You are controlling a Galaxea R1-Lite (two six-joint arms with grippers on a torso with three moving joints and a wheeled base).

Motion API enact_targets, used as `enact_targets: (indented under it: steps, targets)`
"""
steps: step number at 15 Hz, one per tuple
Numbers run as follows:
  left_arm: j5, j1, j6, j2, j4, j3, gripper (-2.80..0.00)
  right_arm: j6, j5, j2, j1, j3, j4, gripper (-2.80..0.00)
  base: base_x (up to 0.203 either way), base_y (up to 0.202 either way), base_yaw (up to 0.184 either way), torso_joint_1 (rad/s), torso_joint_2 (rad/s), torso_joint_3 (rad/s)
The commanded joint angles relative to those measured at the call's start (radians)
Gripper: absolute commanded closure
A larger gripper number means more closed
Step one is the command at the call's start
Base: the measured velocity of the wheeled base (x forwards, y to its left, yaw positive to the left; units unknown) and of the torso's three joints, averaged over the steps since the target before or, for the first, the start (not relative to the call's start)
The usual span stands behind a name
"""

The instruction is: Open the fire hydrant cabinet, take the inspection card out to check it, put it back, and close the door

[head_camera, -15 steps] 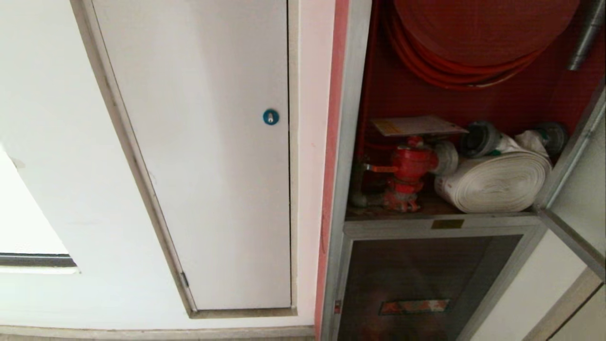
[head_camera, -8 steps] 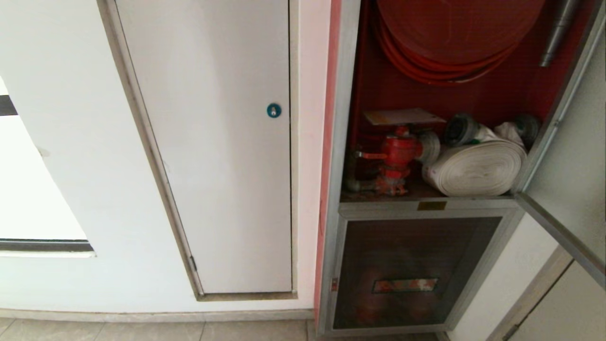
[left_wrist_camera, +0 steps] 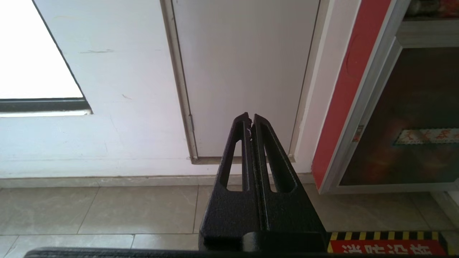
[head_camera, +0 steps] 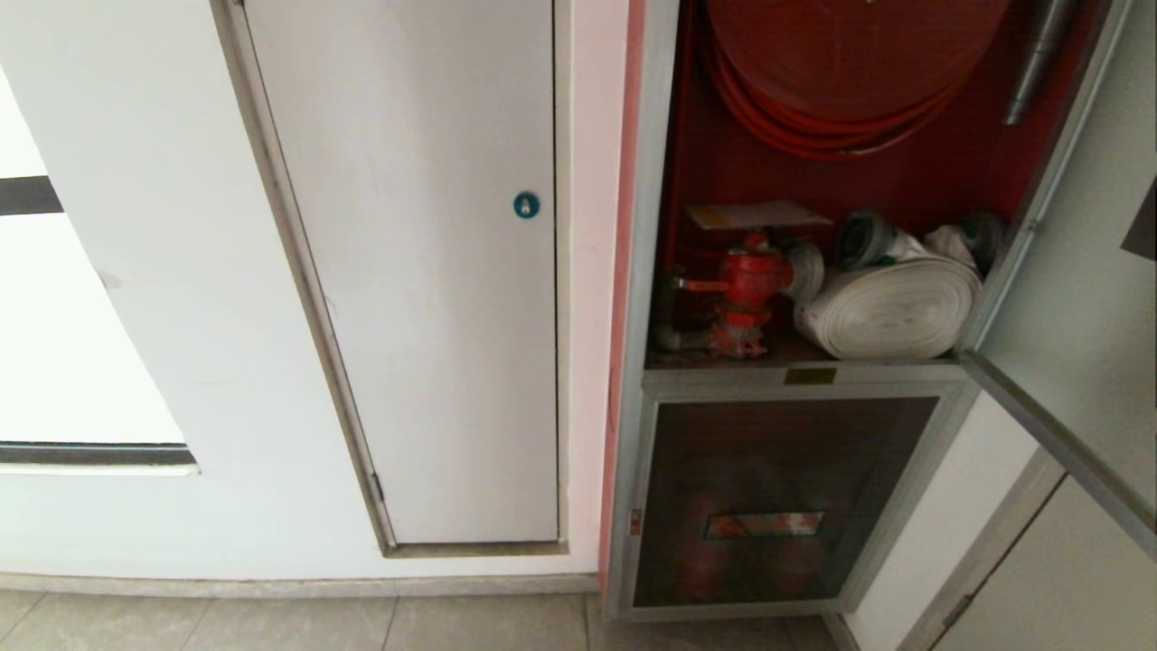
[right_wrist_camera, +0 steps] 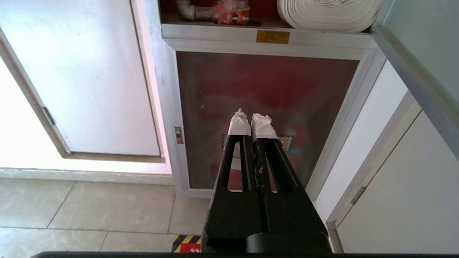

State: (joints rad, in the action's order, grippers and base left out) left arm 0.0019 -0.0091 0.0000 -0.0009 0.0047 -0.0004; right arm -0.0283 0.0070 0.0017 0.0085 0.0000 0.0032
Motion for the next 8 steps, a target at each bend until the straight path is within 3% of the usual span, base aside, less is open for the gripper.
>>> enact_targets:
  steps: [1, 8]
  targets:
    - [0.000, 0.000, 0.000, 0.001, 0.000, 0.000, 0.00, -0.001, 0.001, 0.001, 0.001, 0.002, 0.000, 0.00, 0.000, 0.000, 0.000, 0.000, 0.00, 0.000]
    - [0.001, 0.000, 0.000, 0.001, 0.000, 0.000, 0.00, -0.001, 0.001, 0.001, 0.001, 0.002, 0.000, 0.00, 0.000, 0.000, 0.000, 0.000, 0.00, 0.000]
